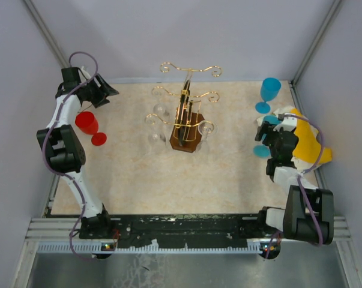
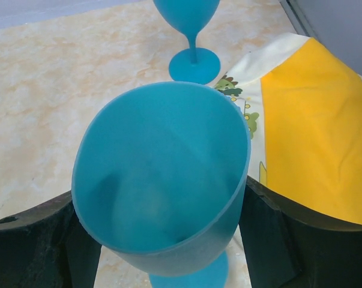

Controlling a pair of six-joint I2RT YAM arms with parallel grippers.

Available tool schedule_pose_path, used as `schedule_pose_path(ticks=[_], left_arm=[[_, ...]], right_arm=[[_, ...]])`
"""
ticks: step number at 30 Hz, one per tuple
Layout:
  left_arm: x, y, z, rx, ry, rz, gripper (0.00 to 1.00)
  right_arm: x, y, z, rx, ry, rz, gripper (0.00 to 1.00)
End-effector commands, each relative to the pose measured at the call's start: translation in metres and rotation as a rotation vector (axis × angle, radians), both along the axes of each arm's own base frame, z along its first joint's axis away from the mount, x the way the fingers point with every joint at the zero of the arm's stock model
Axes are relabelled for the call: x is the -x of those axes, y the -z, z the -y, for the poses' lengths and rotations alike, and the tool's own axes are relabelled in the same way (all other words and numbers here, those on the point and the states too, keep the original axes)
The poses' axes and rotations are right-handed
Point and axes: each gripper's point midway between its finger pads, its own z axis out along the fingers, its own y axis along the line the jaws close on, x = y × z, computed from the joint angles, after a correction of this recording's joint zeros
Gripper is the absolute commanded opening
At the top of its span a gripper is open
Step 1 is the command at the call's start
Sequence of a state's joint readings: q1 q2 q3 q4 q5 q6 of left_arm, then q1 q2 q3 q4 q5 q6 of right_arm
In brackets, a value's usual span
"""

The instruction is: Take the wine glass off the wine glass rack

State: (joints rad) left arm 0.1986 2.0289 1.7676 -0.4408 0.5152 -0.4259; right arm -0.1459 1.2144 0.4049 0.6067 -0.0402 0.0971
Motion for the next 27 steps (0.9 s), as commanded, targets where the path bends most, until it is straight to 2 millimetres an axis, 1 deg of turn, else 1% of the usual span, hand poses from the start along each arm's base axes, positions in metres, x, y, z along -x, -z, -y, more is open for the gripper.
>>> schedule_pose_path(ticks=[1, 4, 6, 7, 9, 10, 15, 19, 20, 21, 22, 24, 27], left_arm=[[-0.003, -0.017, -0.004, -0.013, 0.004, 0.052, 0.75], [-0.002, -0.017, -0.003, -0.013, 0.006, 0.052, 0.75], [-0.002, -0.016, -0.003, -0.012, 0.006, 0.048, 0.75], [-0.002, -0.015, -0.003, -0.010, 0.006, 0.047, 0.75], [-0.002, -0.014, -0.003, -0.011, 0.005, 0.046, 0.75], [-0.002, -0.015, -0.003, -0.012, 0.006, 0.047, 0.75], [-0.001, -0.014, -0.003, -0.012, 0.005, 0.045, 0.75], [0.000, -0.015, -0.002, -0.009, 0.006, 0.046, 0.75], [0.000, -0.016, -0.002, -0.008, 0.005, 0.046, 0.75], [0.000, -0.018, -0.002, -0.011, 0.004, 0.050, 0.75], [0.000, -0.019, -0.002, -0.012, 0.003, 0.053, 0.75], [0.000, -0.023, -0.002, -0.013, 0.001, 0.059, 0.76], [0.001, -0.025, -0.003, -0.015, -0.007, 0.057, 0.76]], right_arm=[[-0.005, -0.013, 0.012, 0.032, 0.068, 0.067, 0.69], [-0.003, -0.013, 0.013, 0.036, 0.074, 0.076, 0.71], [-0.002, -0.014, 0.013, 0.042, 0.072, 0.087, 0.74], [-0.002, -0.014, 0.014, 0.045, 0.076, 0.084, 0.79], [0.000, -0.013, 0.015, 0.052, 0.079, 0.073, 0.95], [0.000, -0.012, 0.015, 0.052, 0.079, 0.071, 0.99], [0.003, -0.014, 0.015, 0.047, 0.083, 0.070, 0.99], [0.011, -0.018, 0.017, 0.051, 0.102, 0.075, 0.99], [0.014, -0.022, 0.019, 0.060, 0.115, 0.080, 0.99], [0.016, -0.031, 0.022, 0.069, 0.134, 0.101, 0.99], [0.019, -0.035, 0.027, 0.075, 0.161, 0.107, 0.99], [0.025, -0.051, 0.034, 0.095, 0.200, 0.139, 0.99], [0.030, -0.070, 0.034, 0.130, 0.193, 0.153, 0.99]])
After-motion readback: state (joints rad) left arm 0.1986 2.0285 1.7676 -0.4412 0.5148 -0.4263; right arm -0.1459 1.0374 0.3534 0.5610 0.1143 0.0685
